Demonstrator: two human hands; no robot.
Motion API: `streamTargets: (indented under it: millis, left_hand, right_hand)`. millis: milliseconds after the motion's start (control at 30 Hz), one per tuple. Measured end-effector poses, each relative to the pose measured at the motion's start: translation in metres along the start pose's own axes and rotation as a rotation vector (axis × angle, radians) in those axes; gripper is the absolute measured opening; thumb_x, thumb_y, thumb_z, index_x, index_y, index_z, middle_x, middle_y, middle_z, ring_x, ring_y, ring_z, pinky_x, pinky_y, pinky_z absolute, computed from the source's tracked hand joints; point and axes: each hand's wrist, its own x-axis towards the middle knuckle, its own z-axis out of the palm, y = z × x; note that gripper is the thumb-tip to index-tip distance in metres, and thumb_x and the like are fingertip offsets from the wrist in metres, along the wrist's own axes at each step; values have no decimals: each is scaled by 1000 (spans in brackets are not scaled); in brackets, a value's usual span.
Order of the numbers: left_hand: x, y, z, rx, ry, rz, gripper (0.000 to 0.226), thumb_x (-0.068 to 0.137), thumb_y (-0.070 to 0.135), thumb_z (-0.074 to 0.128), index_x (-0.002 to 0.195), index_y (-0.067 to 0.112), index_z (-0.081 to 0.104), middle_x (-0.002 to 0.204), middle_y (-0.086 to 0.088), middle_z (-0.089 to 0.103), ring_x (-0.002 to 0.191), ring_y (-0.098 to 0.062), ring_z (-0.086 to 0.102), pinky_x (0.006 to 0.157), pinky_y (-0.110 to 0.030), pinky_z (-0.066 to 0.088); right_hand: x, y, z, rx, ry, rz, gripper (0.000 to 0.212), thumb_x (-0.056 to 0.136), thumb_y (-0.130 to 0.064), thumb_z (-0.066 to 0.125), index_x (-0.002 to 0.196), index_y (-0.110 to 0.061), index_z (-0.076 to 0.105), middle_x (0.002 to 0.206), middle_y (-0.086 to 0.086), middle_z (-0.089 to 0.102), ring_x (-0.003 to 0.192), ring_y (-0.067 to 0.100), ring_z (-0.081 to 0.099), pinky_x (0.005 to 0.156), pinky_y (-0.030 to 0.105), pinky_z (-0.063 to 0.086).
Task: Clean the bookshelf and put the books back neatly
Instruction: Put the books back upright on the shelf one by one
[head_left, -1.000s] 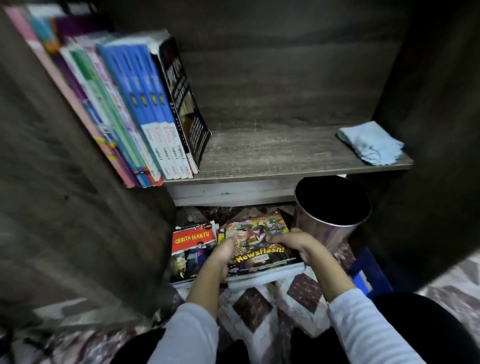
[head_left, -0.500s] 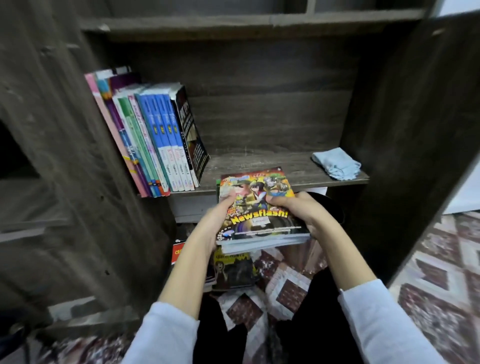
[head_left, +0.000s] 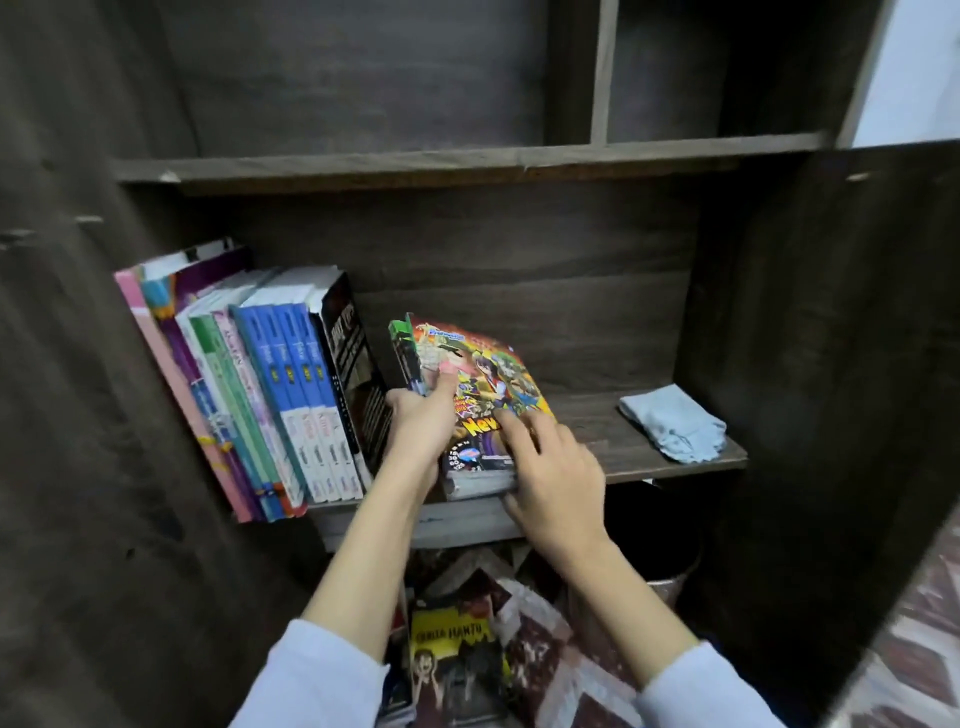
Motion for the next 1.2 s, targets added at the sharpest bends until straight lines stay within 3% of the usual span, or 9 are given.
streamTargets:
  millis: [167, 233, 433, 533, 700, 867, 967, 1067, 1200]
  left_hand:
    - [16, 3, 10, -33, -155, -50, 91, 68, 85, 45, 118, 10, 50, 114, -11, 64, 101, -28, 62, 91, -42, 49]
    - [16, -1, 14, -133, -269, -144, 67, 86, 73, 31, 114, 17, 55, 106, -5, 65, 99, -25, 62, 81, -36, 51]
    - [19, -59, 43, -51, -117, -172, 25, 99, 28, 44, 91, 12, 61, 97, -1, 56, 102, -21, 50, 86, -33, 39]
    - [23, -85, 58, -30, -157, -241, 29, 97, 22, 49, 119, 7, 60, 117, -6, 59, 112, -24, 54, 93, -35, 43]
    - [27, -101, 83, -25, -235, -257, 16, 96, 29, 52, 88, 18, 60, 78, 3, 59, 69, -12, 53, 55, -24, 41]
    - [28, -109, 93, 178, -209, -143, 21, 85, 32, 66, 93, 12, 70, 81, -6, 69, 74, -25, 63, 75, -39, 57]
    - [30, -112, 95, 204, -167, -85, 22, 82, 24, 71, 93, 5, 71, 75, -22, 66, 57, -25, 53, 73, -39, 53]
    - [27, -113, 98, 215, -151, -91, 25, 82, 25, 71, 97, 5, 72, 93, -20, 69, 80, -39, 67, 77, -43, 56]
    - [28, -117, 100, 236, -147, -94, 23, 85, 27, 67, 95, 6, 71, 88, -17, 71, 84, -38, 68, 78, -45, 56]
  right_hand:
    - [6, 21, 36, 142, 208, 51, 62, 58, -22, 40, 119, -19, 50, 88, 4, 66, 61, 24, 64, 39, 28, 45]
    - [7, 26, 47, 303, 246, 160, 57, 61, -20, 46, 116, -16, 58, 87, 6, 66, 65, 23, 62, 50, 32, 47]
    - [23, 44, 61, 1038, 288, 1060, 16, 73, -12, 77, 86, -11, 67, 89, 7, 70, 83, 22, 65, 75, 30, 50]
    - [25, 56, 75, 1238, 392, 1350, 23, 70, -4, 77, 89, -12, 67, 93, 7, 70, 86, 24, 67, 84, 40, 55]
    - [17, 64, 95, 1436, 445, 1618, 29, 70, 2, 75, 97, -1, 63, 97, 12, 68, 81, 25, 66, 73, 35, 54]
    - [13, 75, 106, 1115, 147, 1567, 57, 73, -30, 77, 117, 2, 59, 111, 12, 66, 99, 27, 64, 82, 30, 49]
    - [10, 81, 107, 966, 1, 1579, 86, 72, -40, 78, 129, 4, 31, 131, 21, 48, 116, 36, 53, 94, 38, 44]
    - [10, 89, 100, 741, -38, 1526, 113, 63, -49, 82, 140, -4, 12, 142, 19, 26, 127, 37, 37, 100, 43, 35]
    - [12, 102, 93, 247, -259, 1197, 121, 61, -68, 71, 149, -11, 10, 154, 11, 10, 141, 31, 11, 109, 49, 21]
